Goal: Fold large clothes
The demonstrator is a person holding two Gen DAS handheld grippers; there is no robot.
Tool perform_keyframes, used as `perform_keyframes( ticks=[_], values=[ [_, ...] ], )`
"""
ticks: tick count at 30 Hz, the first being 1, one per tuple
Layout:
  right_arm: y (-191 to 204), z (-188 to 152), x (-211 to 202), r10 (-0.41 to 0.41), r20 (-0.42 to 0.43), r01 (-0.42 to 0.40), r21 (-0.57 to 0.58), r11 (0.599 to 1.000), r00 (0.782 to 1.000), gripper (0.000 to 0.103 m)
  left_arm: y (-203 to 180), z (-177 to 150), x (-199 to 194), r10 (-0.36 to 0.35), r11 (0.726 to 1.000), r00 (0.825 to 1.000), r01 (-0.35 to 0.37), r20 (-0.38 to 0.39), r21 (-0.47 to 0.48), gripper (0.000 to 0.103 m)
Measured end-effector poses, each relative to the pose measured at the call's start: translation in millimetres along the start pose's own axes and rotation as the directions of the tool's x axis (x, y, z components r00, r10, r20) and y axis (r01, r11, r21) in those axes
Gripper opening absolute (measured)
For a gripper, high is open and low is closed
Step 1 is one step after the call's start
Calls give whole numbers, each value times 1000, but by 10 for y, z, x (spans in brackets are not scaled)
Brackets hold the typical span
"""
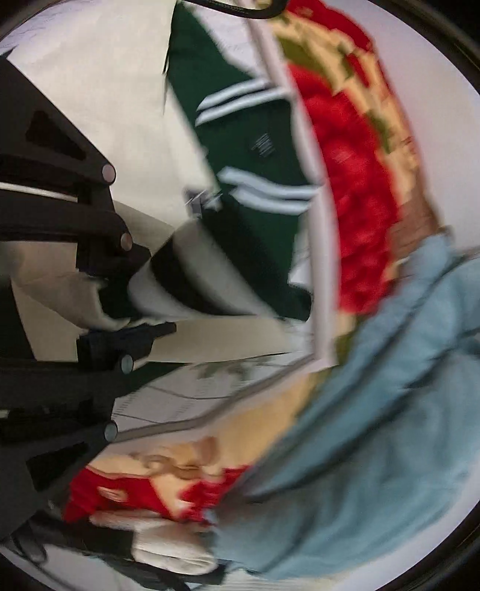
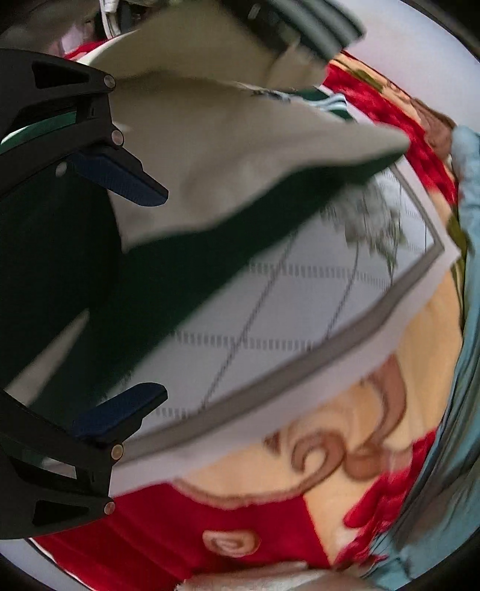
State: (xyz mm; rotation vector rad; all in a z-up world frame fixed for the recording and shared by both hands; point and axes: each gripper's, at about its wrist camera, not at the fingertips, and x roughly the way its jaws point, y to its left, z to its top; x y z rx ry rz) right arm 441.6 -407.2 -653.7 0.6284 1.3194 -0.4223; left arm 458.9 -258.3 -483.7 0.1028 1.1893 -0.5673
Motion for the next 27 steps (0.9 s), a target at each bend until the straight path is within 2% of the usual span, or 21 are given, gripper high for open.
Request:
perform_keyframes(
  ticks=[1, 2, 3, 4, 5, 8, 11, 13, 15, 16, 17, 18, 19, 20, 21, 22, 23, 24, 25, 27],
  values=[
    [-62, 16, 6, 2, -5, -2, 4, 1000, 1000, 98, 5, -42, 47, -12, 1000, 1000, 12, -11, -6, 28],
    [-122, 33, 9, 5, -11, -5, 10, 1000, 1000, 98, -33, -71, 68, -29, 1000, 999, 29, -12, -8, 43],
    [-173, 51, 7, 13, -17, -13, 16, 1000, 1000, 98, 1, -93, 66, -51, 999, 999, 51, -10, -9, 79],
    [-212, 67, 0, 26, -22, -26, 23, 999, 999, 98, 34, -113, 32, -65, 998, 998, 65, -7, -12, 97],
    [-238, 82, -10, 41, -31, -41, 31, 999, 999, 98, 60, -122, 6, -74, 997, 997, 75, 4, -16, 103],
    [-175, 94, -72, 130, -39, -128, 56, 990, 991, 98, 274, -252, -126, -69, 995, 997, 71, 28, -64, 103],
    [39, 205, -203, 247, -13, -247, 30, 969, 969, 98, 684, -360, -340, -40, 983, 997, 50, 64, -175, 103],
    [288, 295, -201, 293, -16, -293, -27, 956, 956, 98, 1040, -515, -535, 63, 966, 995, -42, 75, -254, 103],
    [510, 348, -134, 323, -28, -324, -77, 943, 946, 98, 1374, -685, -685, 190, 933, 980, -163, 53, -320, 103],
    [643, 407, -47, 333, -42, -336, -106, 936, 942, 97, 1552, -794, -750, 250, 910, 968, -222, 36, -350, 103],
    [794, 449, 65, 342, -66, -348, -145, 926, 937, 93, 1680, -885, -770, 297, 890, 955, -272, 14, -366, 103],
    [959, 465, 167, 332, -91, -344, -186, 920, 939, 65, 1840, -1000, -764, 358, 860, 933, -341, -29, -379, 103],
    [1144, 477, 310, 244, -110, -265, -272, 925, 963, 26, 2016, -1123, -730, 408, 826, 910, -404, -78, -392, 103],
    [1271, 460, 439, 151, -100, -176, -334, 926, 983, 17, 2152, -1215, -690, 433, 801, 894, -440, -115, -406, 103],
    [1289, 422, 469, 117, -91, -141, -335, 932, 989, 17, 2324, -1332, -623, 452, 770, 878, -472, -156, -429, 103],
    [1269, 461, 530, 97, -90, -120, -306, 944, 991, 16, 2456, -1410, -557, 446, 757, 877, -475, -177, -448, 103],
    [1200, 509, 582, 89, -99, -112, -257, 960, 991, 15, 2572, -1473, -477, 419, 755, 889, -455, -186, -473, 103],
    [1162, 529, 596, 96, -106, -119, -232, 966, 990, 12, 2666, -1518, -388, 372, 757, 909, -415, -190, -504, 103],
    [1146, 535, 592, 99, -118, -122, -212, 970, 988, 13, 2713, -1532, -325, 344, 756, 919, -392, -191, -524, 103],
    [1148, 472, 495, 86, -135, -112, -197, 974, 987, 18, 2663, -1482, -292, 348, 760, 917, -398, -195, -514, 103]
  ],
)
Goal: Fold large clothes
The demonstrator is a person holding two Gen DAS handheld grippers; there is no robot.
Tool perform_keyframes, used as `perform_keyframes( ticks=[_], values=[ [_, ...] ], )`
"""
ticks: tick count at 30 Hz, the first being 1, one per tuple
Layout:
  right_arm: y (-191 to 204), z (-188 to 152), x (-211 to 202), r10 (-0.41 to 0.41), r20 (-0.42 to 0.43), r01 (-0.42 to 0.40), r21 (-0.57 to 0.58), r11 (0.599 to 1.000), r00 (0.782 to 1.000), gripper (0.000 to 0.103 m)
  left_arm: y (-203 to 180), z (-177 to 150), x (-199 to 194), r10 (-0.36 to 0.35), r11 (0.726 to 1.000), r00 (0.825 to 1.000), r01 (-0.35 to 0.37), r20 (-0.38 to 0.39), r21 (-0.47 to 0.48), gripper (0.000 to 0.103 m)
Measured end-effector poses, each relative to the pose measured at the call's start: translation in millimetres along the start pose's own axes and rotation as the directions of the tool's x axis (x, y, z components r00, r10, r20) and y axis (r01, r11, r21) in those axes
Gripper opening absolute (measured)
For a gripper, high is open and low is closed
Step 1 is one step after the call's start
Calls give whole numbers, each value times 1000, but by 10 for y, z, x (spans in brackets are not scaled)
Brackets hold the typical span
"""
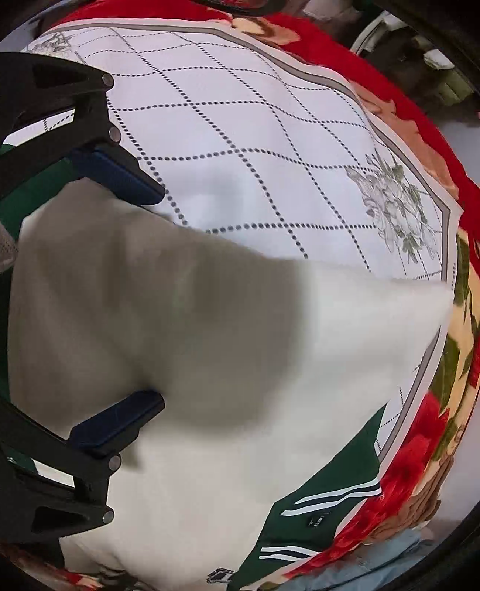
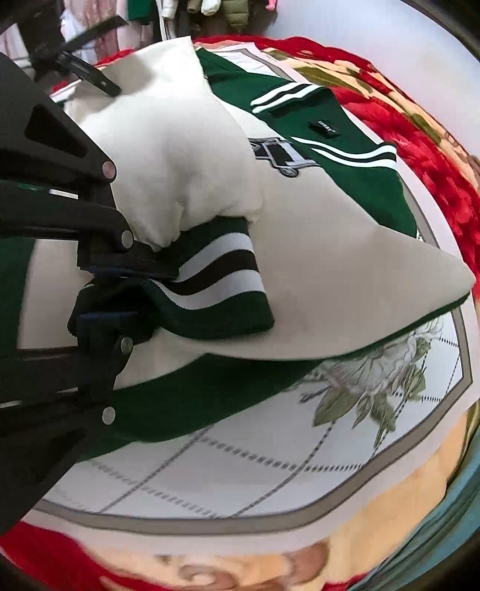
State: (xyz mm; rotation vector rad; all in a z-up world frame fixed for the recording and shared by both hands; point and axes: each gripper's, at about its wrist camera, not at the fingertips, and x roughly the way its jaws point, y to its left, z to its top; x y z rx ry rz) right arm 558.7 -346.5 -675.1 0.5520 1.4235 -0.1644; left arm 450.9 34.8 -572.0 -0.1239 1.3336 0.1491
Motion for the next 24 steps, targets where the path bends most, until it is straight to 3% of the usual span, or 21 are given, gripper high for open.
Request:
perform_keyframes(
  ticks=[2, 3, 4, 5, 7, 8, 10, 11, 12, 14, 15, 16, 17, 20, 24],
  values=[
    [81, -217, -173, -3, -34, 3, -6, 1000, 999, 42, -120, -52, -183, 2, 999, 1000, -3, 29, 45, 103],
    [155, -369, -245, 12, -39, -13, -23, 1000, 999, 65, -167, -131, -329, -7, 998, 999, 3, 54, 67, 103],
    [197, -577, -316, 34, -51, -37, -51, 998, 998, 78, -206, -247, -479, -12, 996, 998, 6, 69, 89, 103],
    [297, -847, -349, 51, -88, -59, -95, 994, 995, 79, -220, -358, -584, -14, 994, 997, 6, 73, 105, 103],
    [421, -1253, -237, 36, -182, -64, -148, 987, 983, 79, -244, -704, -757, -11, 990, 998, 2, 59, 142, 103],
    [477, -1563, -64, 26, -268, -74, -169, 983, 963, 79, -258, -874, -794, -2, 987, 999, -4, 40, 163, 103],
    [454, -1963, 214, -11, -361, -55, -171, 984, 932, 79, -243, -1239, -782, 28, 976, 999, -24, -17, 215, 103],
    [451, -2212, 445, -50, -418, -29, -181, 983, 907, 79, -254, -1471, -721, 49, 968, 997, -33, -57, 247, 103],
    [456, -2337, 560, -79, -433, -9, -197, 980, 898, 78, -201, -1602, -672, 59, 964, 994, -32, -93, 264, 103],
    [542, -2505, 604, -141, -345, 52, -256, 965, 928, 76, -148, -1925, -558, 55, 962, 983, -6, -175, 272, 103],
    [591, -2552, 602, -181, -315, 94, -273, 957, 932, 65, -125, -2008, -539, 60, 962, 981, -7, -185, 274, 103],
    [614, -2562, 580, -185, -297, 106, -263, 959, 937, 40, -101, -2094, -521, 64, 960, 979, -9, -191, 280, 103],
    [605, -2547, 537, -158, -290, 97, -214, 972, 944, 22, -78, -2152, -510, 70, 958, 979, -13, -190, 285, 103],
    [577, -2539, 514, -108, -306, 71, -132, 989, 946, 21, 27, -2195, -501, 76, 963, 978, -21, -194, 270, 103],
    [802, -2630, 437, -40, -310, 5, -111, 994, 950, 20, 208, -2121, -547, 73, 971, 981, -29, -178, 237, 103]
  ],
)
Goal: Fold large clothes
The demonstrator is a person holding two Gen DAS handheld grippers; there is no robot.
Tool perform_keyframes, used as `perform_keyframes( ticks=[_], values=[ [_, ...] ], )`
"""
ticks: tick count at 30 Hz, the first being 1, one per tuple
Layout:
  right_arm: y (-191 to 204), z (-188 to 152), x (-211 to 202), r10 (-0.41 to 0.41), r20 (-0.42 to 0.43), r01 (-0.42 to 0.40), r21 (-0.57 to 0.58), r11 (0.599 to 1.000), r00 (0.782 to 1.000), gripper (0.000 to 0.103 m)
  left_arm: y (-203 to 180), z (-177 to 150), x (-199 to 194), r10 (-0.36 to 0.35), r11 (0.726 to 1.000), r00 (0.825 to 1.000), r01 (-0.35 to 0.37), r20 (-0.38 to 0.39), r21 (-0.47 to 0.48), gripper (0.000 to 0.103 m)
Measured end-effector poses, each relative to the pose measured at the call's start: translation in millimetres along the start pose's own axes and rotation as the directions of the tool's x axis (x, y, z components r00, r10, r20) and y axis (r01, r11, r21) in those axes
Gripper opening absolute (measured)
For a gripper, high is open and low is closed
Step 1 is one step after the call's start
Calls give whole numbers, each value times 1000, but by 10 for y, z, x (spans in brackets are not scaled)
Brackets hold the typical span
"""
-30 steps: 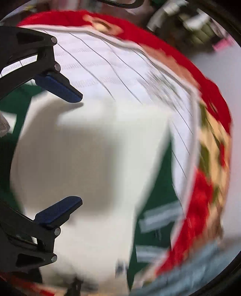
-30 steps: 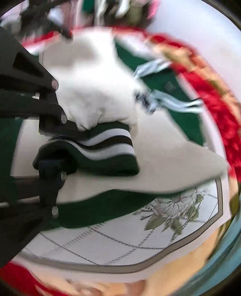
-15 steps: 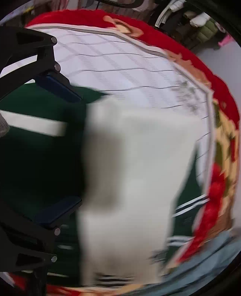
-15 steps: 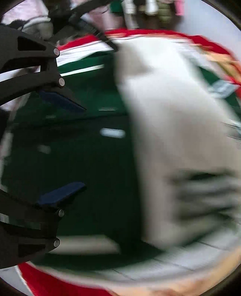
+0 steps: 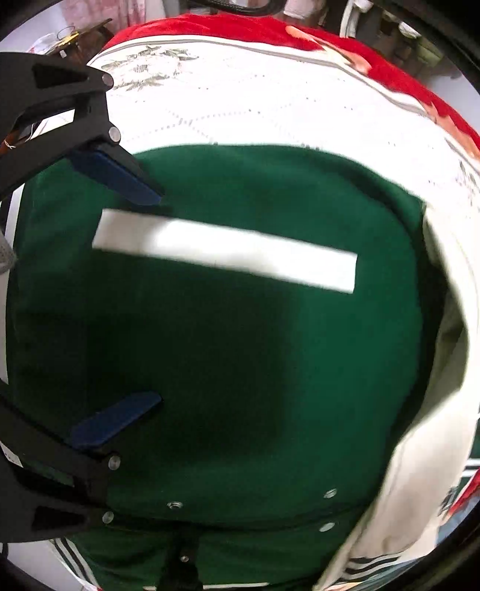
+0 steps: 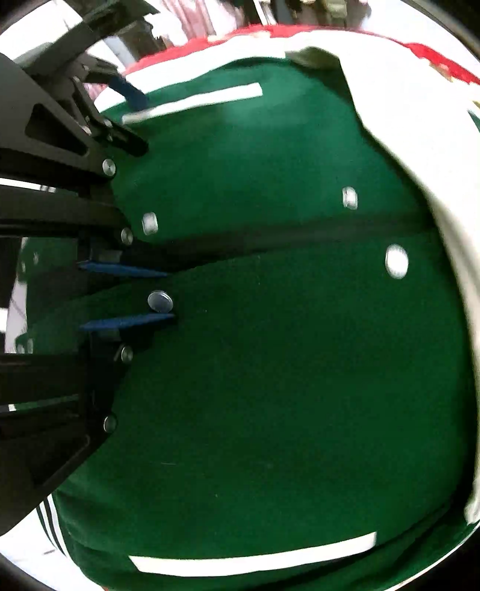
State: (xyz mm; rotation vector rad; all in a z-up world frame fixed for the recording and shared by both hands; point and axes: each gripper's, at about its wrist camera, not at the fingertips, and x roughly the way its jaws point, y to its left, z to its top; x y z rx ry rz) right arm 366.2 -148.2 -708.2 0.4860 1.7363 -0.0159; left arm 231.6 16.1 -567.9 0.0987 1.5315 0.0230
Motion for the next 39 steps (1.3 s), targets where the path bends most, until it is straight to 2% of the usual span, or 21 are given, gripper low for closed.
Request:
perform_keyframes(
  ticks=[6, 9, 11, 12, 13, 14, 15, 17, 18, 21, 24, 26, 27, 29, 31, 33, 34, 35, 36, 38, 39],
  values=[
    [542, -99, 65, 153, -30, -154, -11, 988, 988, 20, 193, 46, 76, -10, 1000, 1000, 10, -14, -12, 103],
    [624, -44, 391, 181, -146, -186, -21, 982, 973, 20, 226, 61, 111, 10, 1000, 999, -11, -32, -21, 103],
    [555, -1, 432, 224, -182, -228, 0, 974, 957, 26, 217, 91, 32, -3, 1000, 1000, 2, -26, -31, 103],
    [517, 10, 385, 246, -184, -252, -9, 968, 952, 43, 185, 118, -44, -12, 999, 1000, 11, -16, -31, 103],
    [441, 27, 233, 258, -157, -265, -26, 964, 953, 72, 146, 167, -132, -21, 999, 1000, 21, 2, -26, 103],
    [356, 44, 82, 263, -118, -268, -33, 963, 958, 84, 74, 205, -225, -30, 999, 999, 31, 25, -14, 103],
    [69, -40, -167, 256, -56, -259, -44, 965, 965, 87, -52, 264, -322, -39, 999, 998, 39, 54, 8, 103],
    [-207, 5, -564, 196, 55, -194, -45, 980, 979, 87, -370, 397, -438, -68, 996, 993, 63, 98, 60, 103],
    [-392, 63, -776, 136, 124, -132, -35, 991, 983, 87, -519, 453, -453, -81, 994, 991, 72, 110, 81, 103],
    [-712, 255, -1018, -88, 237, 101, -43, 994, 968, 87, -1075, 647, -374, -116, 985, 984, 96, 137, 142, 103],
    [-964, 534, -818, -188, 184, 206, -88, 975, 965, 86, -1577, 865, -167, -76, 976, 985, 41, 156, 216, 103],
    [-1066, 658, -678, -231, 172, 251, -107, 962, 958, 66, -1788, 1056, -9, -21, 971, 987, -18, 162, 240, 103],
    [-1162, 712, -677, -225, 185, 244, -90, 966, 957, 42, -1843, 1151, 78, -12, 969, 988, -27, 157, 244, 103],
    [-1406, 753, -794, -138, 243, 139, 14, 990, 960, 41, -1825, 1222, 175, -21, 973, 990, -12, 141, 231, 103],
    [-1709, 700, -965, -108, 341, 62, 144, 988, 934, 41, -1822, 1264, 202, -47, 976, 989, 16, 137, 218, 103],
    [-2115, 621, -954, -104, 368, -14, 305, 952, 924, 41, -1787, 1304, 234, -56, 976, 990, 27, 131, 215, 103],
    [-2405, 588, -827, -37, 347, -110, 394, 913, 937, 43, -1802, 1315, 243, -58, 976, 990, 29, 128, 217, 103],
    [-2591, 591, -765, 33, 345, -190, 431, 882, 938, 43, -1832, 1329, 247, -53, 975, 990, 24, 127, 221, 103],
    [-2639, 586, -763, 55, 350, -213, 431, 877, 935, 43, -1848, 1344, 247, -48, 975, 991, 19, 127, 222, 103],
    [-2456, 628, -874, -27, 320, -94, 357, 929, 947, 44, -1862, 1378, 252, -46, 976, 992, 19, 119, 217, 103],
    [-2319, 622, -966, -66, 337, -40, 298, 954, 939, 46, -1867, 1405, 254, -49, 977, 992, 24, 114, 212, 103]
  ],
)
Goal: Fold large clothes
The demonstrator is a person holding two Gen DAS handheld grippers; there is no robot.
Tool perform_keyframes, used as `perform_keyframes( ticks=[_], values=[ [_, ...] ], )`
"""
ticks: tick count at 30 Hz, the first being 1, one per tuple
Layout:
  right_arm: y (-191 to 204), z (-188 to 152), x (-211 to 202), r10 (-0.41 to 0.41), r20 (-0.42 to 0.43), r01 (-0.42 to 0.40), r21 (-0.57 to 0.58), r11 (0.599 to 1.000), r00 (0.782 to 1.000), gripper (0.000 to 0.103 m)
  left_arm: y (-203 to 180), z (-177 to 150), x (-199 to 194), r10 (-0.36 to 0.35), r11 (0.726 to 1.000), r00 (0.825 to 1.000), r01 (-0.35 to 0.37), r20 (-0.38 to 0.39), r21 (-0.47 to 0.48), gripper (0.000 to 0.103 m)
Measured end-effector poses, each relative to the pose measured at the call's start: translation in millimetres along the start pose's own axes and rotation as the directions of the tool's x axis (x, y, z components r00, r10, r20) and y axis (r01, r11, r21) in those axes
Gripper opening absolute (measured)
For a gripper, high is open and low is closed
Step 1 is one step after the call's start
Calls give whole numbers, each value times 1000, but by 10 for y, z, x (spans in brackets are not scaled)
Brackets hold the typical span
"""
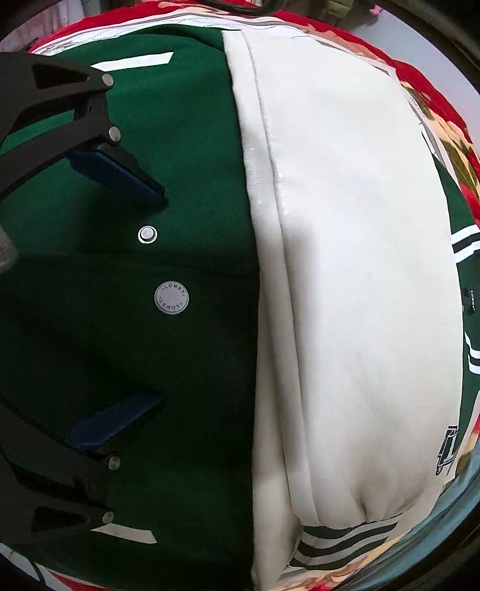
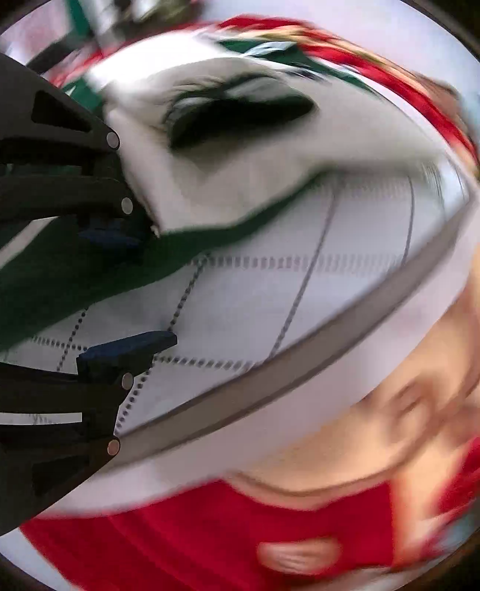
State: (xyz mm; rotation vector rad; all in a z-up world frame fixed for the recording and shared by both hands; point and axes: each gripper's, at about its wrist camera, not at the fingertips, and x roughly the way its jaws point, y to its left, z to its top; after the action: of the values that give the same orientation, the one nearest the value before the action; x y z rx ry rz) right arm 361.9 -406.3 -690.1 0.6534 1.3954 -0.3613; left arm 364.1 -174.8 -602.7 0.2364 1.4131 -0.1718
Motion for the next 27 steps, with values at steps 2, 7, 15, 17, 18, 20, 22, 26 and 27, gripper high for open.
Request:
perform_keyframes(
  ticks=[2, 7, 15, 17, 18, 20, 22, 26, 27],
  values=[
    [249, -53, -134, -32, 72, 44, -175, 984, 997, 46, -5, 19, -14, -4, 1000, 1000, 4, -3, -12, 103],
    [-134, 102, 121, -39, 21, 39, -17, 999, 999, 48, 367, -124, -282, 8, 996, 999, -5, 33, -89, 103],
    [14, -103, -69, -55, -41, 54, -42, 998, 998, 57, 1892, -136, -552, 397, 900, 916, -378, 53, -216, 103],
    [72, -192, -53, -96, -30, 93, -92, 991, 995, 58, 2297, -77, -321, 473, 862, 881, -459, 14, -215, 103],
    [177, -264, 22, -113, -28, 109, -106, 988, 993, 58, 2443, -132, -220, 488, 853, 873, -476, 5, -216, 103],
    [249, -351, 90, -111, -34, 107, -97, 990, 993, 58, 2552, -22, 55, 523, 834, 852, -517, -21, -194, 103],
    [337, -458, 122, -115, -25, 112, -89, 990, 993, 58, 2609, -93, 143, 521, 835, 853, -516, -27, -190, 103],
    [253, -227, 26, -108, 20, 109, -79, 991, 994, 46, 2785, -10, 82, 535, 823, 845, -523, -5, -222, 103],
    [249, -204, 1, -131, 44, 134, -75, 988, 990, 39, 2889, -8, 24, 511, 828, 859, -498, -17, -257, 103]
  ],
)
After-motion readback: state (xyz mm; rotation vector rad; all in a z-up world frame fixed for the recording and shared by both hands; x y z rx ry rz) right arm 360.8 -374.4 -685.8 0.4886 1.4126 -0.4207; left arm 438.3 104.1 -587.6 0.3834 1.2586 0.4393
